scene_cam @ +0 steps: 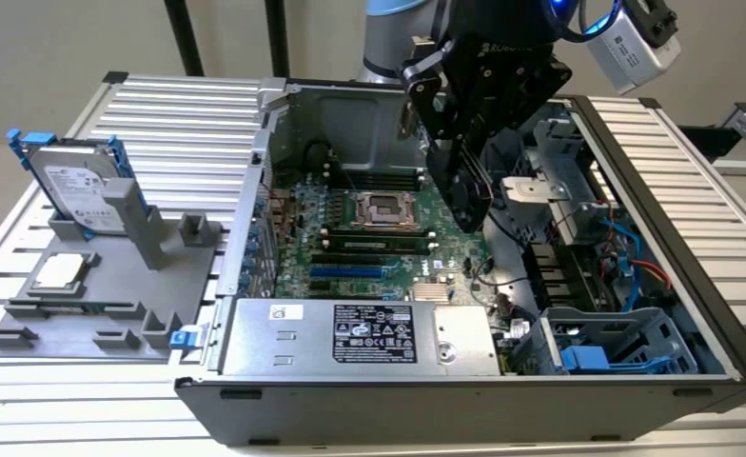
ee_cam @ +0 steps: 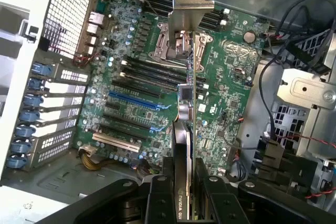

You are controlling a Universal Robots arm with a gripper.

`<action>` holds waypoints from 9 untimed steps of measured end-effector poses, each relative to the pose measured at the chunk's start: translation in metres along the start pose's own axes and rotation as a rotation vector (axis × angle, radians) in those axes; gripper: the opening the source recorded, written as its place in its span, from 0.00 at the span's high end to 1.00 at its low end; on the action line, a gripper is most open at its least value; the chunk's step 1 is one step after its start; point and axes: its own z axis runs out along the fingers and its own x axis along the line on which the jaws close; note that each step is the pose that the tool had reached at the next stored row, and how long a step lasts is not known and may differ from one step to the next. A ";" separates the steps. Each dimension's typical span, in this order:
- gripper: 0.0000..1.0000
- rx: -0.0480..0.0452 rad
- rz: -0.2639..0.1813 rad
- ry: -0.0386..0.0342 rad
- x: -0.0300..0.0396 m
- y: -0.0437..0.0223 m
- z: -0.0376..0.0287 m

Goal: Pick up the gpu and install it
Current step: 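Insert the gpu into the slot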

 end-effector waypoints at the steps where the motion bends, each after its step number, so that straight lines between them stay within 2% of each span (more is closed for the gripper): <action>1: 1.00 0.0001 -0.005 0.0003 0.0000 0.0000 0.0000; 9: 1.00 0.0003 -0.050 0.0022 0.0000 0.0000 0.0000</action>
